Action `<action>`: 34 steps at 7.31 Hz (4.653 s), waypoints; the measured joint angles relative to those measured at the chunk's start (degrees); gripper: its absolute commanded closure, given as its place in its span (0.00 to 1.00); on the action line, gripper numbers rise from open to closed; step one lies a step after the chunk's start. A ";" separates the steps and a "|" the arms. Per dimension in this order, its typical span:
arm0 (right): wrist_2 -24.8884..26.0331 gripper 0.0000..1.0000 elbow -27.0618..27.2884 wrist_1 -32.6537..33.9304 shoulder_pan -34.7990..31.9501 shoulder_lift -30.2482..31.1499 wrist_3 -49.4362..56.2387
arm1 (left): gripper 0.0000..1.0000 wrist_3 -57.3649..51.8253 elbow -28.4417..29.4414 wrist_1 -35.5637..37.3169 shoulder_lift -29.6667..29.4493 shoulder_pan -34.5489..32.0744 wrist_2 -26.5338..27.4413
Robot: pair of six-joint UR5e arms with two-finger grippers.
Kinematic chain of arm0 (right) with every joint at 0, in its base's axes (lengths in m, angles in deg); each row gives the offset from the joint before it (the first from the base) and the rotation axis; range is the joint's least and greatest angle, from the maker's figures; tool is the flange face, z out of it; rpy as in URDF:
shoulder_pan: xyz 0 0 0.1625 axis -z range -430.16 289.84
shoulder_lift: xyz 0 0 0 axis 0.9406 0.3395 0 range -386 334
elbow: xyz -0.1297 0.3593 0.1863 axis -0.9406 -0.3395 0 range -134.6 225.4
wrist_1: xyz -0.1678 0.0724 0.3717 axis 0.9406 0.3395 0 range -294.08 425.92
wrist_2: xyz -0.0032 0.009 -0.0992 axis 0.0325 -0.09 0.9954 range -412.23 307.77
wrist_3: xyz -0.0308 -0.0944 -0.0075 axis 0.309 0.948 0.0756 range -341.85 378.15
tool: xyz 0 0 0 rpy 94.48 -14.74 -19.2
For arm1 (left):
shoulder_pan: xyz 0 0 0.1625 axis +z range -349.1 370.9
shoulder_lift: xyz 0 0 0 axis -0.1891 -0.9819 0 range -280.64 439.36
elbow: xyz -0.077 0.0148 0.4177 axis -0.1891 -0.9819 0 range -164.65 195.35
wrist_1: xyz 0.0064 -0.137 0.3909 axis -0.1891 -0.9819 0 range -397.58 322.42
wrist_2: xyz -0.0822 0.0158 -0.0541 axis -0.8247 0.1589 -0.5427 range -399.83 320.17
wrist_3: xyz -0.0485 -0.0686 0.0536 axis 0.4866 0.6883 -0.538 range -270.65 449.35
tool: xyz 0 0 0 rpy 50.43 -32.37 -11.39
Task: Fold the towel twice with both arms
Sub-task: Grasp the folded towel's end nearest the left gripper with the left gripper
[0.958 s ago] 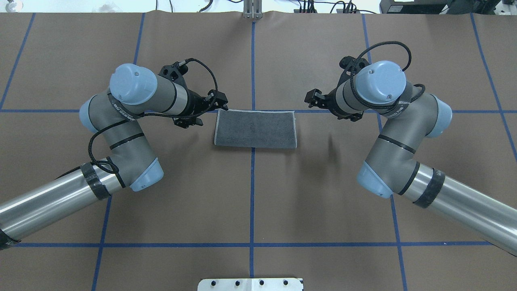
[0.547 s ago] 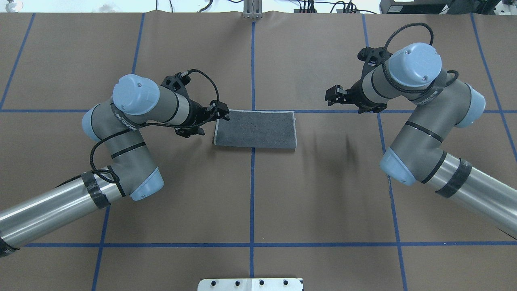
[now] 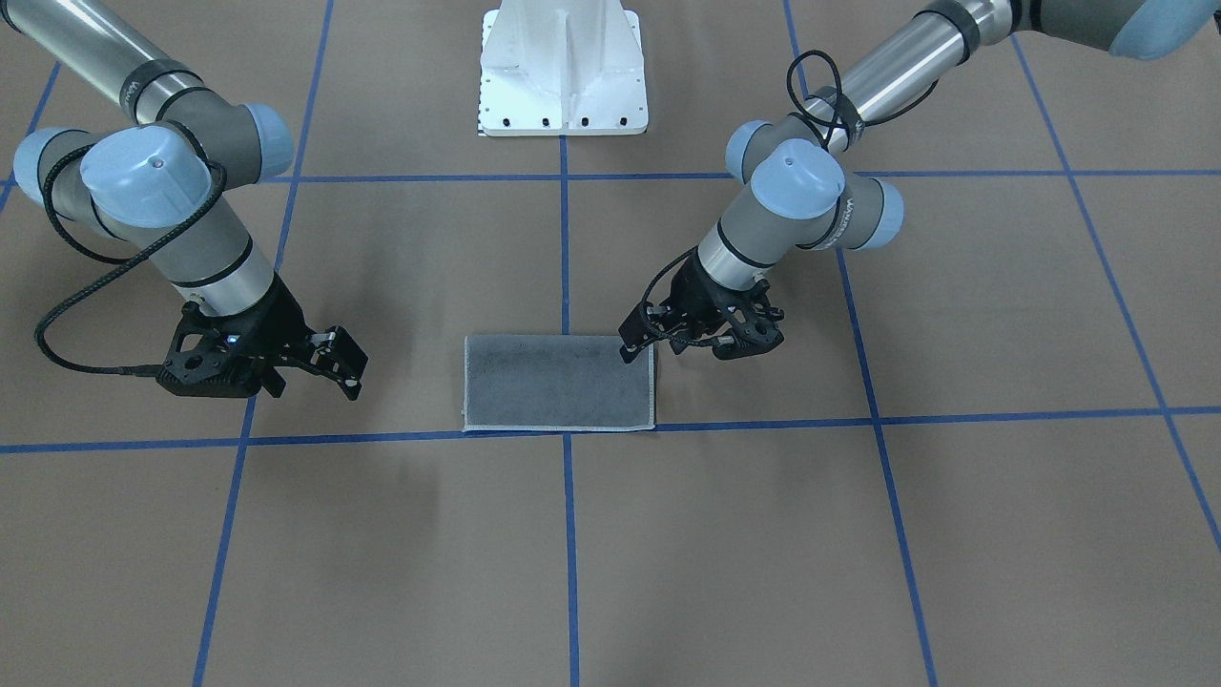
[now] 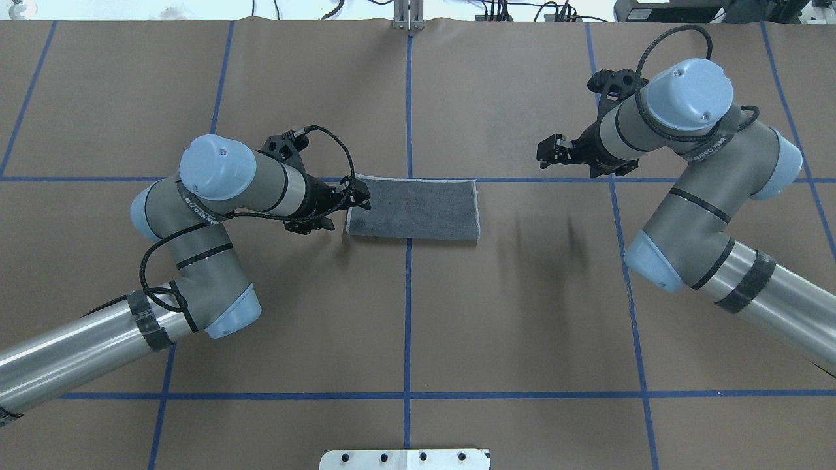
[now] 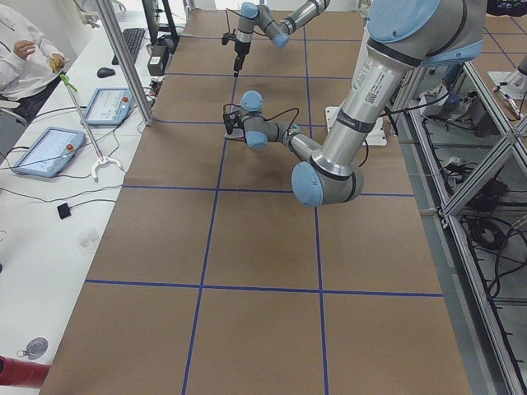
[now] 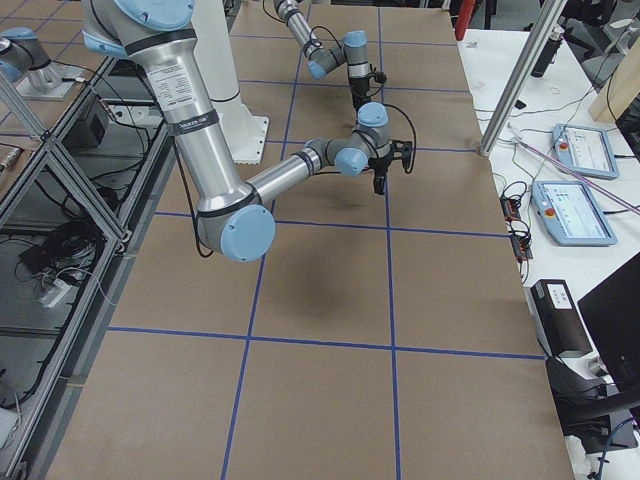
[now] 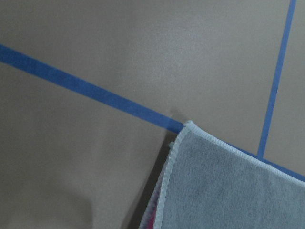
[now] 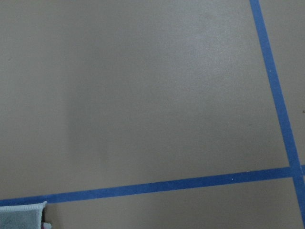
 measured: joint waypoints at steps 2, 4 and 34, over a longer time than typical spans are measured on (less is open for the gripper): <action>-0.05 0.01 0.00 -0.03 -0.04 0.01 0.04 | 0.32 1.40 -0.04 0.00 0.15 0.49 0.09; -0.13 0.01 0.12 -0.03 -0.10 0.02 0.05 | 0.35 1.79 -0.04 0.00 0.19 0.56 0.16; 0.18 0.01 2.02 -0.04 -0.05 0.93 0.05 | 0.91 3.24 -0.22 0.09 0.77 1.28 -0.27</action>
